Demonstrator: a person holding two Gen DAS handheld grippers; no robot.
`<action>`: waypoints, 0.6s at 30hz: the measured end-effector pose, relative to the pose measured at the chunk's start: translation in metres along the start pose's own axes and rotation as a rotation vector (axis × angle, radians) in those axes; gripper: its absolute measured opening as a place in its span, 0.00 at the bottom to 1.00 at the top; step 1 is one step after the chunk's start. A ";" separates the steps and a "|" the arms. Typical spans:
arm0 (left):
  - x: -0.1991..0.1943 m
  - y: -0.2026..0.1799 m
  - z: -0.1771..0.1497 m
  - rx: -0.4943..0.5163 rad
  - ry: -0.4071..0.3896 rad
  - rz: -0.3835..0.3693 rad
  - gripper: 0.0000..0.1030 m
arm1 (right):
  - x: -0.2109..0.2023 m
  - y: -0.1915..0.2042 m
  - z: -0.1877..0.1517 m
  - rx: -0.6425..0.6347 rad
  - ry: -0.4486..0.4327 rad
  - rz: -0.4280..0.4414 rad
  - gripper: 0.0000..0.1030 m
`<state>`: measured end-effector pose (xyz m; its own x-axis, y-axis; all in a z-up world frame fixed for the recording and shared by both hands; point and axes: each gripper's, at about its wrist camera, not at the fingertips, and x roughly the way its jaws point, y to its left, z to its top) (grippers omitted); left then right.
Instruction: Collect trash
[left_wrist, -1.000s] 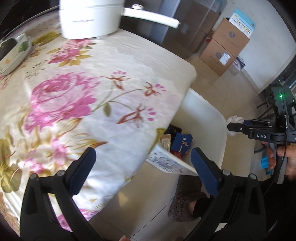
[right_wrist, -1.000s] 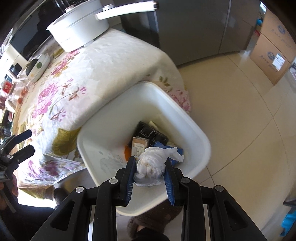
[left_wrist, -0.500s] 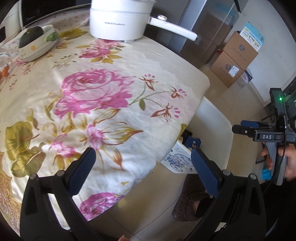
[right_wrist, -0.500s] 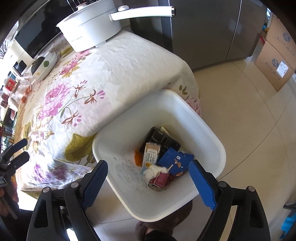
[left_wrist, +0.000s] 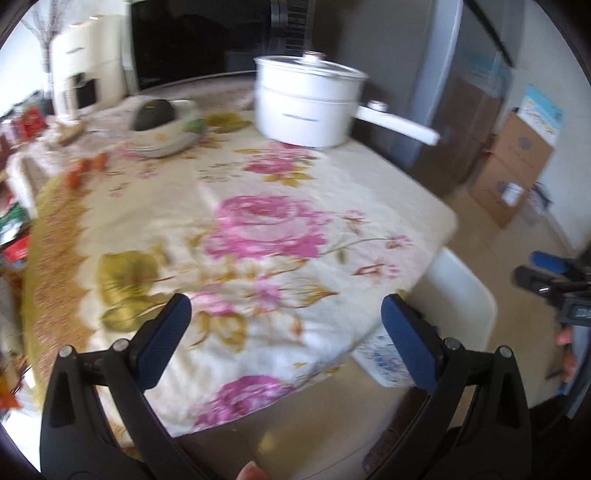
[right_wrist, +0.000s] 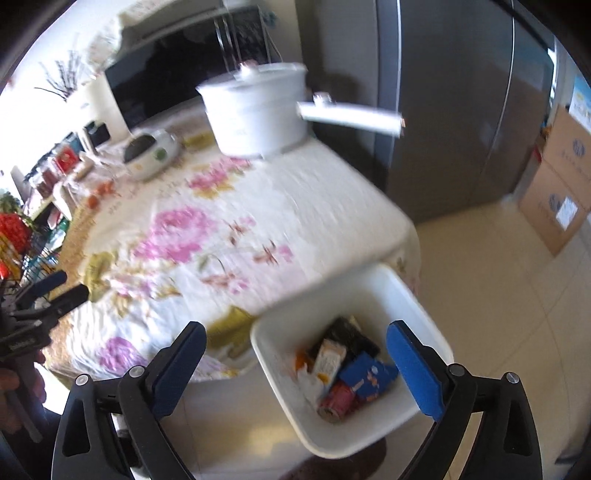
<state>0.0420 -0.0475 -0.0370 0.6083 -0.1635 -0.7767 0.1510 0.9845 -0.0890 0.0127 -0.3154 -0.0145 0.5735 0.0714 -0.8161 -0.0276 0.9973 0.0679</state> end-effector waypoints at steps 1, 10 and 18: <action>-0.003 0.003 -0.003 -0.017 -0.006 0.029 0.99 | -0.004 0.004 0.001 -0.006 -0.019 0.002 1.00; -0.047 0.016 -0.012 -0.064 -0.156 0.082 0.99 | -0.047 0.040 0.006 -0.060 -0.248 -0.064 1.00; -0.074 0.016 -0.007 -0.097 -0.305 0.132 0.99 | -0.059 0.067 0.005 -0.133 -0.353 -0.065 1.00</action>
<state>-0.0066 -0.0190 0.0147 0.8246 -0.0310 -0.5649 -0.0105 0.9975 -0.0700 -0.0189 -0.2533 0.0410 0.8237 0.0211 -0.5666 -0.0747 0.9946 -0.0715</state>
